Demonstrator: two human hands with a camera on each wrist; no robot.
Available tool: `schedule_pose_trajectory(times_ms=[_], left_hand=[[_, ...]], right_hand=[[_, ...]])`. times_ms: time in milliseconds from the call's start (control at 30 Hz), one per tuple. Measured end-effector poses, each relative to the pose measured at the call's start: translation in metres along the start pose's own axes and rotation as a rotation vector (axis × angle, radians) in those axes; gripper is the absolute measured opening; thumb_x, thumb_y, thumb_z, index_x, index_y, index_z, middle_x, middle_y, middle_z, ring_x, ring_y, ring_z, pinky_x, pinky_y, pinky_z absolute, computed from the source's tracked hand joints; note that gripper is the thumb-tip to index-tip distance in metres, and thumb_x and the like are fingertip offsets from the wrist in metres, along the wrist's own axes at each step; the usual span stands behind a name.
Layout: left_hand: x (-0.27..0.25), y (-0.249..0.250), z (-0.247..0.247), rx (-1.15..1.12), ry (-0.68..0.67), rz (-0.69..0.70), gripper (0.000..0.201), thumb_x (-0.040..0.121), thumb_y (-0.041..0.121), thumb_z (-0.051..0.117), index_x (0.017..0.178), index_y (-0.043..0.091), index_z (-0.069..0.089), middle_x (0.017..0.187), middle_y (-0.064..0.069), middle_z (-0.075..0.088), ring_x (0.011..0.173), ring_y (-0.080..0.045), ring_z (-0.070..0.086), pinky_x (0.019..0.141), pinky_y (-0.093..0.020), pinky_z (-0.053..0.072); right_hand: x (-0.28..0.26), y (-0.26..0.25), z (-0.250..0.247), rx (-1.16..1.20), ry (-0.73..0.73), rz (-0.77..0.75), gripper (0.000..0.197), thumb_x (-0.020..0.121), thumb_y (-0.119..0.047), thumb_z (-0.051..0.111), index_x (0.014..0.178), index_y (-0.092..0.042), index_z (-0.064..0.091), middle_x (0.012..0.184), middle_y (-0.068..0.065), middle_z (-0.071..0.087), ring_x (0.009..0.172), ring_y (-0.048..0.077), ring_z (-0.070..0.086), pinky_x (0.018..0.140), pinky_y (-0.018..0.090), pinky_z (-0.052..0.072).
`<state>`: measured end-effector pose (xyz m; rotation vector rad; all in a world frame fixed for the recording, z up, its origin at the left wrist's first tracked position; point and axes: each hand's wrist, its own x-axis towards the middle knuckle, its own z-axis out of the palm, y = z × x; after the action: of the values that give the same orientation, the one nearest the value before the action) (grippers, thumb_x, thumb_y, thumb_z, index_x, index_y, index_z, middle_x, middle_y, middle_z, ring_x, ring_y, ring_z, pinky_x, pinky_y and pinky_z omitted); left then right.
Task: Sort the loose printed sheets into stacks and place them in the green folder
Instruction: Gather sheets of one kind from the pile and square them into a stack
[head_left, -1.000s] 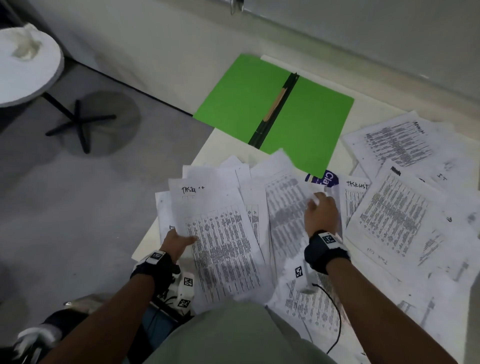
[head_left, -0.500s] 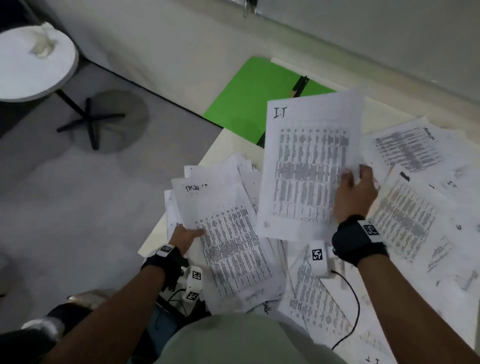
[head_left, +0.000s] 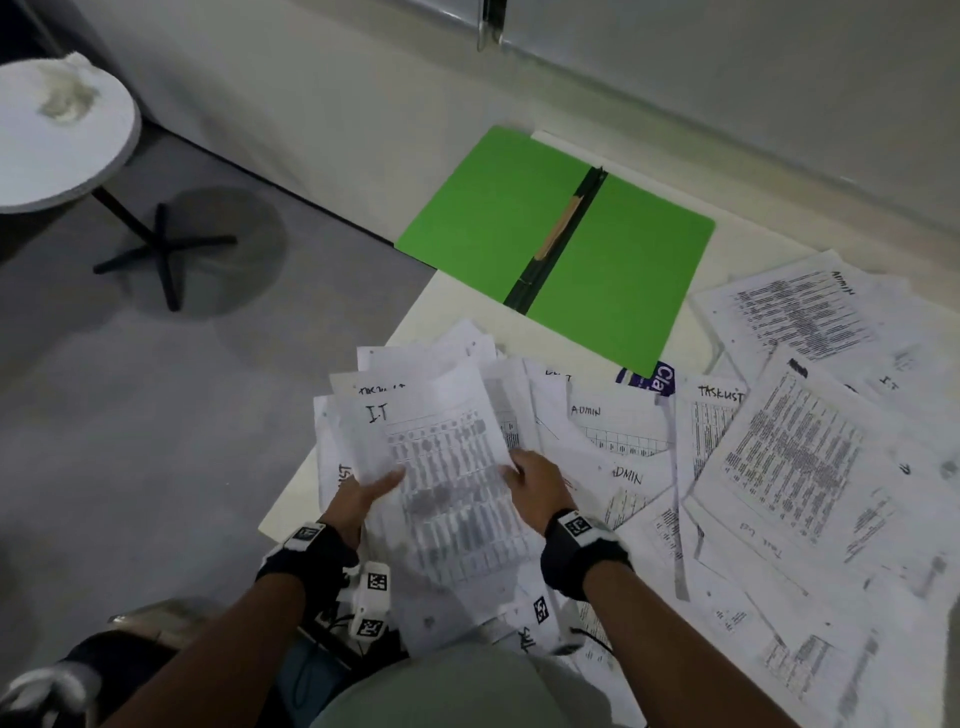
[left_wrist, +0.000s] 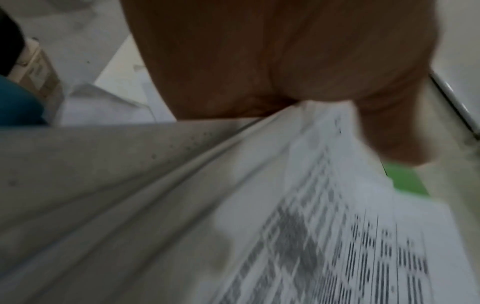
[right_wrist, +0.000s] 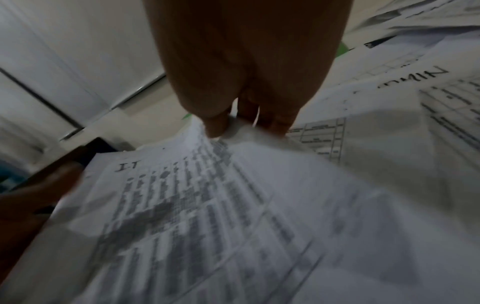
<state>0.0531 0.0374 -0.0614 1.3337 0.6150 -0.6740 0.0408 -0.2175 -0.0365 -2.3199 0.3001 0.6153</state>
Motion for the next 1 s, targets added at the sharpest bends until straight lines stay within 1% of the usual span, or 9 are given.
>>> schedule_pose_trajectory(times_ms=[67, 167, 300, 500, 600, 667, 767, 900, 1000], left_hand=[[0.006, -0.004, -0.001, 0.175, 0.083, 0.047, 0.033, 0.073, 0.012, 0.080, 0.104, 0.008, 0.069, 0.099, -0.005, 0.072, 0.105, -0.028, 0.065, 0.097, -0.043, 0.047], [0.010, -0.006, -0.003, 0.260, 0.147, 0.042, 0.018, 0.070, 0.001, 0.080, 0.083, 0.008, 0.069, 0.089, -0.015, 0.072, 0.092, -0.034, 0.067, 0.090, -0.049, 0.052], [0.010, -0.008, -0.004, 0.212, 0.145, 0.061, 0.030, 0.071, -0.002, 0.078, 0.094, 0.013, 0.068, 0.102, -0.016, 0.071, 0.099, -0.034, 0.066, 0.095, -0.052, 0.049], [0.011, -0.006, -0.006, 0.184, 0.128, 0.023, 0.026, 0.073, -0.003, 0.076, 0.095, 0.011, 0.069, 0.098, -0.009, 0.072, 0.102, -0.034, 0.065, 0.098, -0.052, 0.046], [0.013, -0.005, -0.010, 0.171, 0.117, 0.002, 0.030, 0.071, 0.002, 0.079, 0.098, 0.005, 0.068, 0.100, -0.011, 0.072, 0.105, -0.034, 0.064, 0.102, -0.052, 0.043], [0.017, -0.008, -0.016, 0.182, 0.112, -0.001, 0.048, 0.064, 0.014, 0.086, 0.106, 0.001, 0.066, 0.104, -0.011, 0.071, 0.107, -0.034, 0.063, 0.104, -0.054, 0.042], [0.015, -0.005, -0.012, 0.188, 0.104, 0.021, 0.042, 0.069, 0.008, 0.081, 0.105, -0.004, 0.065, 0.106, -0.012, 0.070, 0.109, -0.030, 0.062, 0.107, -0.050, 0.039], [0.008, 0.003, 0.000, 0.167, 0.146, 0.026, 0.040, 0.077, 0.001, 0.074, 0.111, 0.001, 0.054, 0.124, -0.013, 0.058, 0.119, -0.023, 0.051, 0.110, -0.041, 0.033], [0.007, 0.004, 0.001, 0.182, 0.109, 0.048, 0.026, 0.076, -0.002, 0.074, 0.095, 0.009, 0.060, 0.109, -0.008, 0.065, 0.108, -0.022, 0.057, 0.110, -0.045, 0.035]], right_hand=[[0.007, 0.004, -0.006, -0.108, 0.037, -0.071, 0.034, 0.099, -0.028, 0.050, 0.124, -0.008, 0.059, 0.129, 0.012, 0.052, 0.117, 0.027, 0.050, 0.096, 0.031, 0.040], [0.020, 0.015, -0.029, -0.197, 0.208, 0.034, 0.039, 0.096, -0.025, 0.051, 0.135, -0.016, 0.051, 0.146, 0.007, 0.039, 0.132, 0.028, 0.038, 0.108, 0.039, 0.033], [0.031, 0.030, -0.053, -0.259, 0.086, 0.183, 0.056, 0.097, -0.021, 0.050, 0.148, -0.014, 0.030, 0.148, 0.012, 0.039, 0.133, 0.033, 0.039, 0.108, 0.044, 0.035], [0.026, 0.035, -0.066, -0.208, 0.248, 0.283, 0.034, 0.093, -0.023, 0.058, 0.125, -0.011, 0.057, 0.126, 0.010, 0.058, 0.119, 0.030, 0.053, 0.096, 0.039, 0.046], [0.016, 0.037, -0.072, -0.201, 0.274, 0.278, 0.024, 0.090, -0.019, 0.061, 0.112, -0.010, 0.058, 0.115, 0.012, 0.062, 0.109, 0.031, 0.058, 0.086, 0.037, 0.047], [0.009, 0.040, -0.072, -0.149, 0.269, 0.269, 0.027, 0.088, -0.013, 0.063, 0.113, -0.010, 0.053, 0.114, 0.015, 0.063, 0.107, 0.033, 0.059, 0.085, 0.038, 0.048], [-0.002, 0.044, -0.068, -0.151, 0.255, 0.259, 0.034, 0.090, -0.009, 0.061, 0.123, -0.010, 0.054, 0.120, 0.016, 0.064, 0.111, 0.034, 0.060, 0.090, 0.038, 0.048], [-0.012, 0.045, -0.059, -0.109, 0.098, 0.259, 0.038, 0.101, -0.018, 0.041, 0.137, -0.011, 0.048, 0.124, 0.021, 0.062, 0.113, 0.036, 0.059, 0.093, 0.038, 0.048], [-0.013, 0.041, -0.056, -0.012, 0.089, 0.288, 0.043, 0.101, -0.040, 0.037, 0.132, -0.011, 0.049, 0.123, 0.020, 0.062, 0.116, 0.038, 0.057, 0.097, 0.043, 0.046]])
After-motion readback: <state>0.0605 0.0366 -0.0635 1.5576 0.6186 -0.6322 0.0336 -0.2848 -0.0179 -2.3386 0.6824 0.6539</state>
